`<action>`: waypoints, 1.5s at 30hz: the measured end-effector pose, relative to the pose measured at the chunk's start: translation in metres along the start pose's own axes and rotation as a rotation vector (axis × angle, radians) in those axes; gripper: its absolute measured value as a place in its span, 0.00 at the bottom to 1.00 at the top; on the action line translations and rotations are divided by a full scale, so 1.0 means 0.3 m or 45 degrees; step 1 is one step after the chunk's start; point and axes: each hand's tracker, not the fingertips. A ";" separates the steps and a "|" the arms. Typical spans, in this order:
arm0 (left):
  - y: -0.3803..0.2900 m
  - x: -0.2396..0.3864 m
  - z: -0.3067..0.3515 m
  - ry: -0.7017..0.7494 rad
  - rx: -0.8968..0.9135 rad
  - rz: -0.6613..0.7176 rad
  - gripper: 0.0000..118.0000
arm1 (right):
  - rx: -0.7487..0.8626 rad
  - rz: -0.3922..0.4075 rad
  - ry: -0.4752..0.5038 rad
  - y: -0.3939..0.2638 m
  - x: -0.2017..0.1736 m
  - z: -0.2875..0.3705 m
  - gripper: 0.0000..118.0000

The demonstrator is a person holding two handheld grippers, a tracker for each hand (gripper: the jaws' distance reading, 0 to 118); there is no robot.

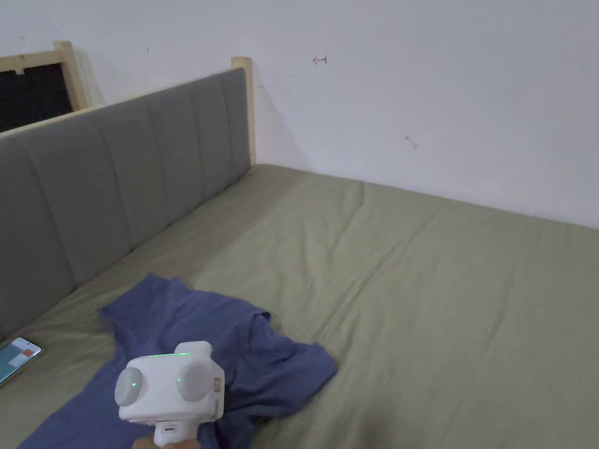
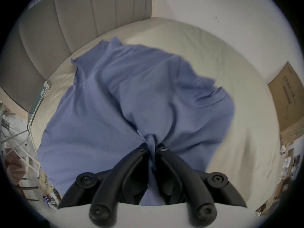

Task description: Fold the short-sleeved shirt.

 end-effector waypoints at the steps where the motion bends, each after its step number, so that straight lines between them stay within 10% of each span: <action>1: 0.017 0.007 0.043 -0.048 0.025 0.005 0.06 | 0.007 -0.012 -0.018 -0.003 0.019 0.010 0.00; 11: 0.088 0.447 0.428 -0.384 0.306 -0.290 0.06 | 0.160 -0.217 -0.243 0.021 0.247 0.217 0.00; 20: -0.283 1.048 0.641 -0.996 0.229 -0.630 0.06 | 0.356 -0.364 -0.560 -0.028 0.505 0.571 0.00; 29: -0.846 1.292 0.243 -0.652 -0.242 -1.017 0.06 | 0.223 -0.606 -0.729 -0.295 0.716 0.685 0.00; 31: -0.851 1.272 0.204 -0.625 -0.320 -0.963 0.18 | 0.181 -0.639 -0.734 -0.343 0.733 0.679 0.00; 34: -0.799 1.256 0.211 -0.705 -0.330 -0.900 0.66 | 0.131 -0.681 -0.725 -0.378 0.748 0.652 0.00; 38: -0.679 1.216 0.304 -0.705 -0.201 -0.806 0.73 | 0.119 -0.660 -0.685 -0.352 0.731 0.615 0.00; 41: -0.594 1.146 0.387 -0.720 -0.083 -0.765 0.63 | 0.126 -0.592 -0.638 -0.310 0.693 0.590 0.00; 44: -0.557 1.050 0.432 -0.621 0.042 -0.749 0.03 | 0.127 -0.554 -0.581 -0.284 0.653 0.556 0.00; 45: -0.562 1.020 0.426 -0.565 0.061 -0.753 0.00 | 0.121 -0.546 -0.564 -0.279 0.639 0.543 0.00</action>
